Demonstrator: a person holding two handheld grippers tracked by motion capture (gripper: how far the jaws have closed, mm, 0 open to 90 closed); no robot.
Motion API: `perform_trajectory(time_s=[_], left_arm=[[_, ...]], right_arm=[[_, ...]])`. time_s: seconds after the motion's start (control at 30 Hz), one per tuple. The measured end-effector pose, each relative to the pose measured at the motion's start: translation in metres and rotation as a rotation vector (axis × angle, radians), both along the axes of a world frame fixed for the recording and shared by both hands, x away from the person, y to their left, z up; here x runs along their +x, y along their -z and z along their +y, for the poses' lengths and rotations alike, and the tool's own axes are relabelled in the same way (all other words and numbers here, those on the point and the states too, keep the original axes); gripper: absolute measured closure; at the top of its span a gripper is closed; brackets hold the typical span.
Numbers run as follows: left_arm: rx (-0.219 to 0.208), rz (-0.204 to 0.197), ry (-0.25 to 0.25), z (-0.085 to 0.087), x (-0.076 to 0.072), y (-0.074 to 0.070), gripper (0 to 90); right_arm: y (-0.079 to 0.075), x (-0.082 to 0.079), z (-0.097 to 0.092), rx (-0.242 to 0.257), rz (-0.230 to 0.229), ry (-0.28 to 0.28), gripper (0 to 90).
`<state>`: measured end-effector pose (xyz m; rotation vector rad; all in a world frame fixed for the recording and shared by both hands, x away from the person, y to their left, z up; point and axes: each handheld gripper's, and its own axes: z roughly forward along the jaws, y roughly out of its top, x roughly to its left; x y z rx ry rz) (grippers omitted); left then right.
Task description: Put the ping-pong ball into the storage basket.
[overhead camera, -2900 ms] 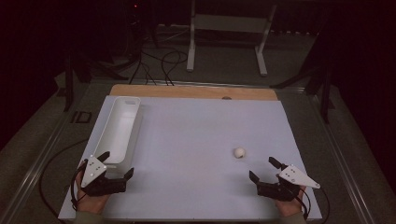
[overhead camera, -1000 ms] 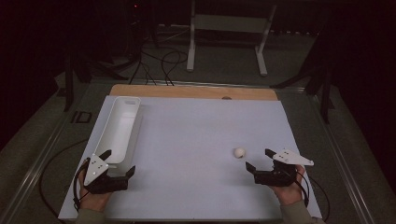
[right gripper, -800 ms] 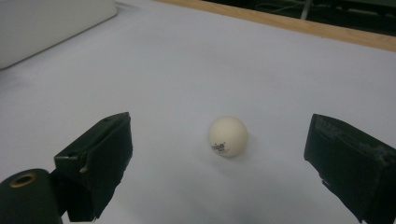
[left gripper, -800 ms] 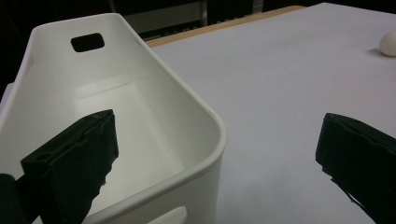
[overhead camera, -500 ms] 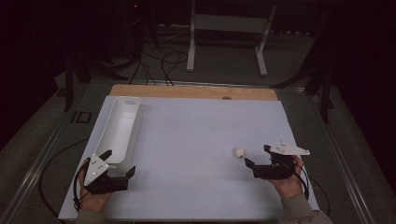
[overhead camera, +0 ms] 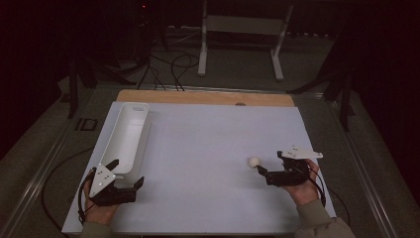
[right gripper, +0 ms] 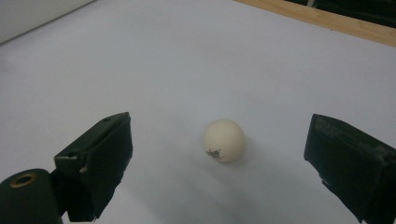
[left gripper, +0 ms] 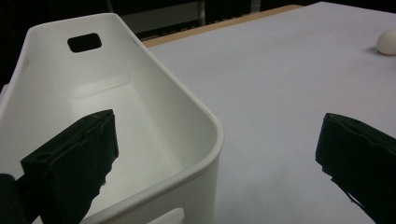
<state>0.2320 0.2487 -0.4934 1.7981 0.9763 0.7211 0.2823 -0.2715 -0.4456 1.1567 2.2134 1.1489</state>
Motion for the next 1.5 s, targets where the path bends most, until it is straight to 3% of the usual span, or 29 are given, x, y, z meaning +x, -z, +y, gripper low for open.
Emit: perform_trajectory(time_s=[0.6,0.7,1.5], left_arm=[[0.001,0.010,0.004,-0.001,0.001,0.001,0.1],[0.026,0.020,0.010,-0.003,0.002,0.002,0.5],[0.020,0.022,0.019,-0.005,0.003,0.002,0.0]], right_arm=[[-0.004,0.013,0.007,-0.040,0.030,-0.024,7.4],[-0.004,0.015,0.008,-0.050,0.034,-0.029,7.3],[-0.007,0.030,0.011,-0.083,0.063,-0.049,7.3]])
